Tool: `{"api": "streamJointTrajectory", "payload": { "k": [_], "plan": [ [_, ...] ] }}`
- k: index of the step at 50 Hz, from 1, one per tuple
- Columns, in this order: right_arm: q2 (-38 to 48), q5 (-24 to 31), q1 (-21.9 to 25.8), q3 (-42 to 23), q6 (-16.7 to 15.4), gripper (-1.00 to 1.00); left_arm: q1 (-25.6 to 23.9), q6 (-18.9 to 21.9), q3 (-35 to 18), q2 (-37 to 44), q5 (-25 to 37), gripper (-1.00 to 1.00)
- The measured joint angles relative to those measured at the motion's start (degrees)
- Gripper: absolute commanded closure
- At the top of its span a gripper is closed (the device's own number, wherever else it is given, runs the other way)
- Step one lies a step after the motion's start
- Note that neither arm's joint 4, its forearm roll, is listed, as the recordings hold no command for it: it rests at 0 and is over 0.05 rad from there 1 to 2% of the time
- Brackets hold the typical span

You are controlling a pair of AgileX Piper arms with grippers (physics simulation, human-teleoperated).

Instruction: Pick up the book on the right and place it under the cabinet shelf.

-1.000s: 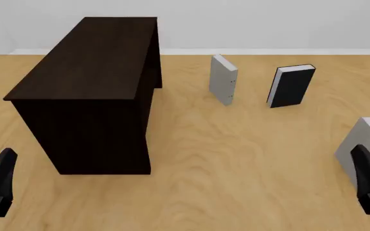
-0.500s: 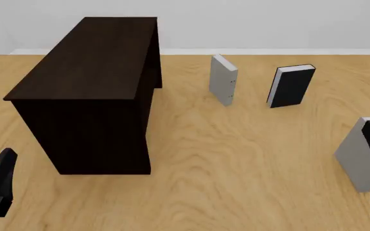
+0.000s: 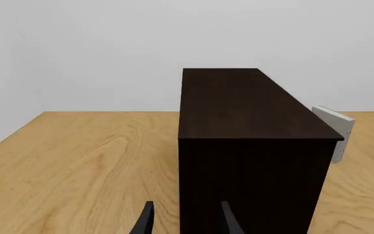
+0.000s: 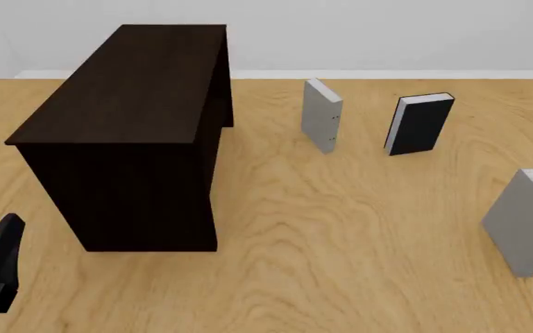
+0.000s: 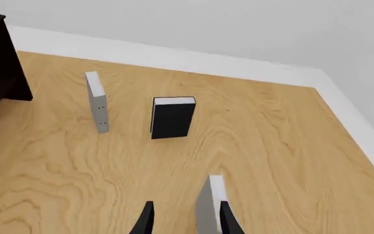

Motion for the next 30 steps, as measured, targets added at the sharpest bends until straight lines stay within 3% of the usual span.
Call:
{"api": "streamJointTrajectory", "payload": {
  "k": [30],
  "plan": [
    [15.06,-5.89,-9.26,2.43,-7.34,-1.00,0.00,0.00,0.00,0.00,0.00,-1.00]
  ]
}}
